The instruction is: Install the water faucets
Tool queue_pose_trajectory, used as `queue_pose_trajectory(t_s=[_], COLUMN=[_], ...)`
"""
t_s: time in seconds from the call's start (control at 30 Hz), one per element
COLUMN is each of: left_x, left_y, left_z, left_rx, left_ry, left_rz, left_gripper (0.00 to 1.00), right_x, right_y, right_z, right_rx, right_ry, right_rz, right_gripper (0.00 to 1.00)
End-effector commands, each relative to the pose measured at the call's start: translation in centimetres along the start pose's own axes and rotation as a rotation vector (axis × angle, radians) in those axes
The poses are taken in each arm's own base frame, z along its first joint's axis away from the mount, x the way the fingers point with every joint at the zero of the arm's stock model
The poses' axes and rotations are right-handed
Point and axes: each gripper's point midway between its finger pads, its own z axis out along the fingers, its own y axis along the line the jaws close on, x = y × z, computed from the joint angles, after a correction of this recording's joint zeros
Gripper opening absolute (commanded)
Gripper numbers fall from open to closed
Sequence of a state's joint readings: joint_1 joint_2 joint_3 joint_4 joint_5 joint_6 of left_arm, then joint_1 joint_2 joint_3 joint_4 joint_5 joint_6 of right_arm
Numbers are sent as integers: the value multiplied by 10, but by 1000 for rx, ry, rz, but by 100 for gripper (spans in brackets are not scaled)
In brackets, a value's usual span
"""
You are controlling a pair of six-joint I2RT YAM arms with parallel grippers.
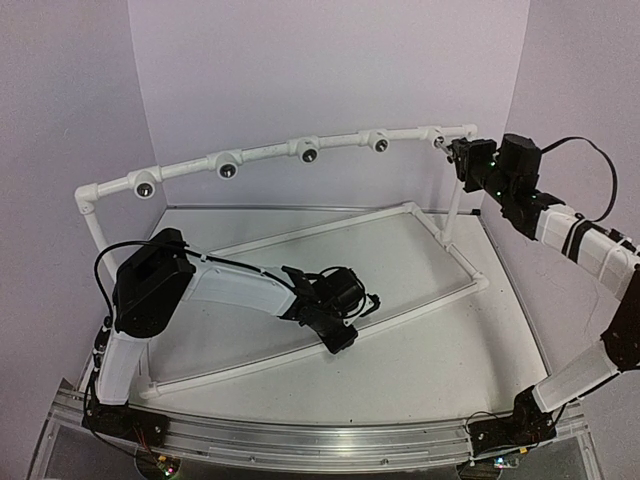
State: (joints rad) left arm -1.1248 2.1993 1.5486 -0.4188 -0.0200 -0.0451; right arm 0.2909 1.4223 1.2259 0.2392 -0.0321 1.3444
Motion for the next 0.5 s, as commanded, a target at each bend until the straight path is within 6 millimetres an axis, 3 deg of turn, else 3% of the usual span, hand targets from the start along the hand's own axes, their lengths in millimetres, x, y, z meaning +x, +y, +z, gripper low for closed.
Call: queue_pose_trajectory(t_s=[0.0,0.23,0.47], left_x=[97,99,104], left_y=[-11,-9,-7], left_z=[18,18,19], left_rx=[23,12,1], left_ry=[322,324,335], left_rz=[-78,-81,-86], left_gripper=[0,0,0], right_x=[24,18,12], right_y=[-16,-14,-16], right_z=[9,6,-7], right_rx=[17,-19,-27], right_ry=[97,91,72], right_rz=[316,365,286], right_gripper=[0,1,22])
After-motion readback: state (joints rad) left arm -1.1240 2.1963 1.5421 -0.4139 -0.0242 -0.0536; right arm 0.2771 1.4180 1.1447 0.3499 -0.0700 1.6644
